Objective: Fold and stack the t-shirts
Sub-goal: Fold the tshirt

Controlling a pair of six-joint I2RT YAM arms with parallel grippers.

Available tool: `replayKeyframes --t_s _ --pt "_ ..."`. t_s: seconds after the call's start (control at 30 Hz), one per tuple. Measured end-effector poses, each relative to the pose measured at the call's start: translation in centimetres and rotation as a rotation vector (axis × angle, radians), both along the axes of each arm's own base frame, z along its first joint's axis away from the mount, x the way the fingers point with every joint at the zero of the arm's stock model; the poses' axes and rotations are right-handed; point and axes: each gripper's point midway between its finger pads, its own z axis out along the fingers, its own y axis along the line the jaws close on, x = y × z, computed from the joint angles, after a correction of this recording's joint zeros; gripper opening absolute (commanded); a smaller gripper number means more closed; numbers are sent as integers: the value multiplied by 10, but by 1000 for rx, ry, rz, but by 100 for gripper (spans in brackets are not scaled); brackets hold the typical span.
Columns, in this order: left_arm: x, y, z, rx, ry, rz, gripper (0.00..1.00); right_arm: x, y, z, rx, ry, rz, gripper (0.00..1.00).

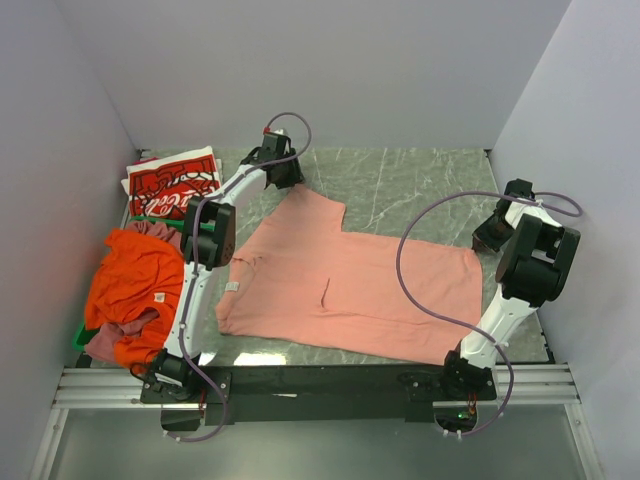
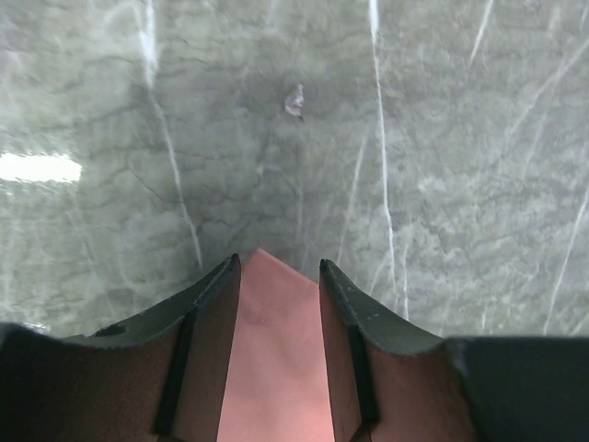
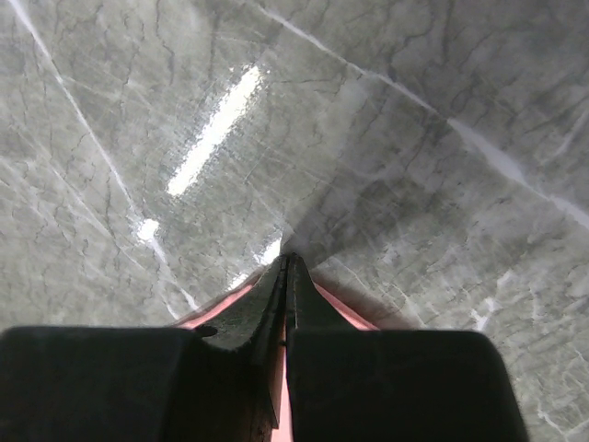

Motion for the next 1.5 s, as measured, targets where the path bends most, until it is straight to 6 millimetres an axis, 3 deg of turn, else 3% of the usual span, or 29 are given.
replayKeyframes --t_s 0.63,1.1,1.37,1.5 --pt "9 3 -3 40 -46 -7 48 -1 6 0 30 0 18 2" --pt "7 3 -7 172 -88 -21 41 -1 10 0 53 -4 32 2" --pt "5 3 -9 234 -99 -13 33 0 13 0 66 -8 40 2" --pt "3 2 -10 262 -101 -12 23 0 15 0 76 -10 43 2"
